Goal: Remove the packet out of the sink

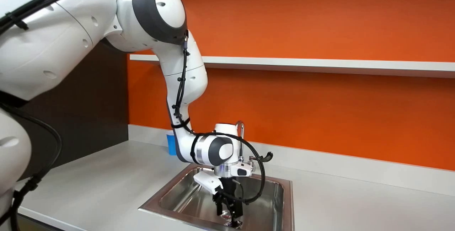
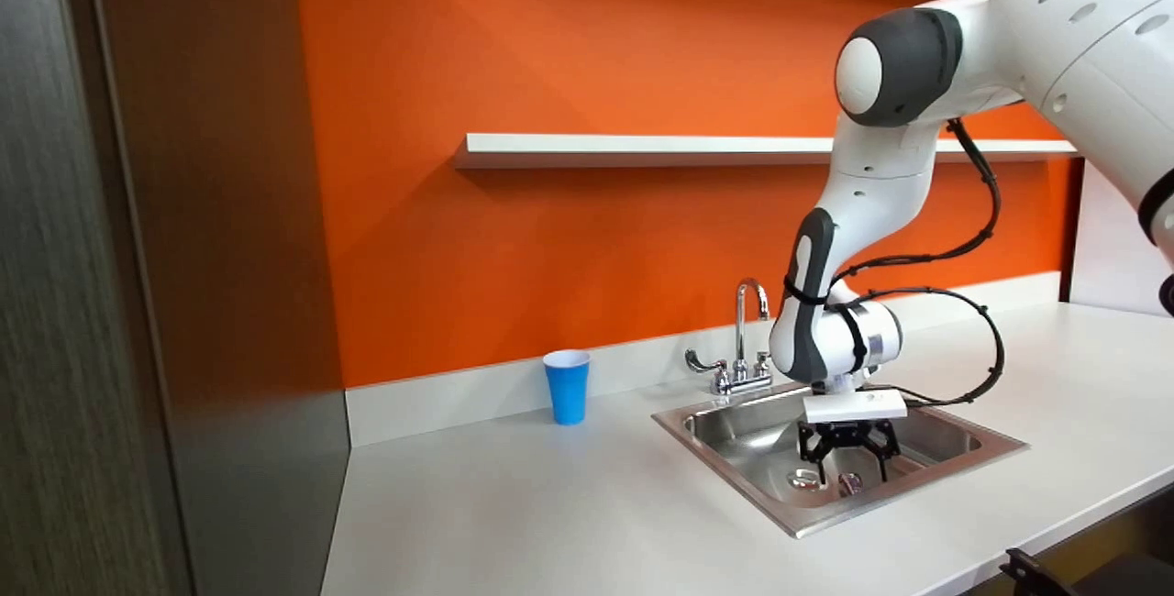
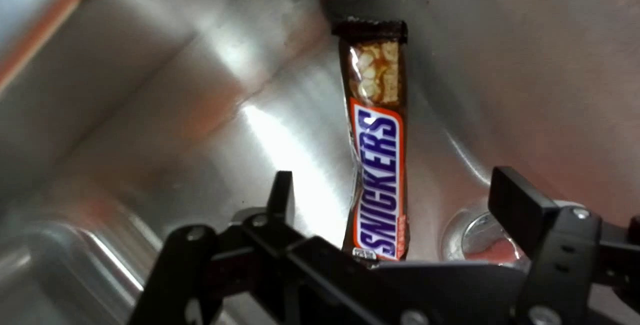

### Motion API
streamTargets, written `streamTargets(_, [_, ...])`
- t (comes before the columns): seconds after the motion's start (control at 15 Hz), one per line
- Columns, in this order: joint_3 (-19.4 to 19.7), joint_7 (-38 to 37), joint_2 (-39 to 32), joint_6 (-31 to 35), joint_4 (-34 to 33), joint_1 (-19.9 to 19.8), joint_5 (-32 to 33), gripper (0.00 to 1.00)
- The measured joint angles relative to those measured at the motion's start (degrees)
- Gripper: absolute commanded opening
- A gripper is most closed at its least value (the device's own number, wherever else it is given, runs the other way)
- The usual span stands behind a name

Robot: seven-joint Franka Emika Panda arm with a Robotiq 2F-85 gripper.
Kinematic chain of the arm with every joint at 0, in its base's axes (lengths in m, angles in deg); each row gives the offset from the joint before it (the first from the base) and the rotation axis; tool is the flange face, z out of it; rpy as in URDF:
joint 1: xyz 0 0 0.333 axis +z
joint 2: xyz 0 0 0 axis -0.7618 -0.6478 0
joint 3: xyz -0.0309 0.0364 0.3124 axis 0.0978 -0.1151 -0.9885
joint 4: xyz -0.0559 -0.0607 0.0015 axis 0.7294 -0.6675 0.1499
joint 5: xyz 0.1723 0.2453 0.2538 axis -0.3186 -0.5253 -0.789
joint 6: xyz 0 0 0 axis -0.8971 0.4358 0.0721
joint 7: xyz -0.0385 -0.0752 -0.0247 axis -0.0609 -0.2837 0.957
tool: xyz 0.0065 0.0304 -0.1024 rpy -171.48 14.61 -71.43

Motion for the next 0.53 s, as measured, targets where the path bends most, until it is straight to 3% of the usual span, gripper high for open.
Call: streamTargets(0.53, [-0.3,0.0,-1.4,-0.3,-0.5,0.2,-1.1,1.00])
